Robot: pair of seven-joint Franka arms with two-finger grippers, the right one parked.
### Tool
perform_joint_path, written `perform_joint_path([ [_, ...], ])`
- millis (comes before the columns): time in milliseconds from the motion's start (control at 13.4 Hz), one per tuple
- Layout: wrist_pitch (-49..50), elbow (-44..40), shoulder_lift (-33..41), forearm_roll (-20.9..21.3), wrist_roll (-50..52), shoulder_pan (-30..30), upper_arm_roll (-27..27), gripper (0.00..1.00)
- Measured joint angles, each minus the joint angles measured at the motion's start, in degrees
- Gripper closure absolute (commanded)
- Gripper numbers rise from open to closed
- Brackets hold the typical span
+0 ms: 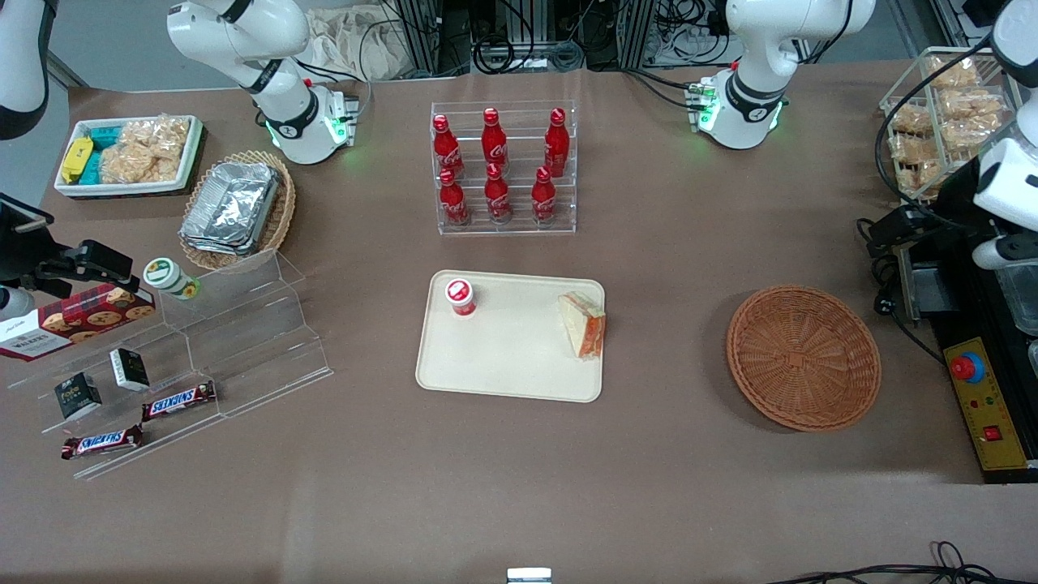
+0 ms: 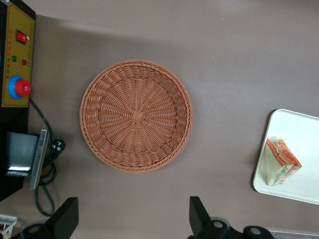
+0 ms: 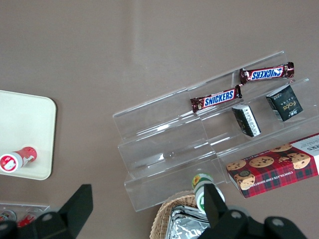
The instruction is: Place sandwich from basket to tray
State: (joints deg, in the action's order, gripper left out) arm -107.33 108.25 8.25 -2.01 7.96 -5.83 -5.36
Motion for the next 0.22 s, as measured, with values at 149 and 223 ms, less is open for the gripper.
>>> perform_joint_path([
  [149,-0.9,1.7,0.9,0.0,-0.2,0.0,-0.3,0.0],
  [223,-0.9,1.7,1.0,0.0,-0.5,0.1,-0.5,0.0],
])
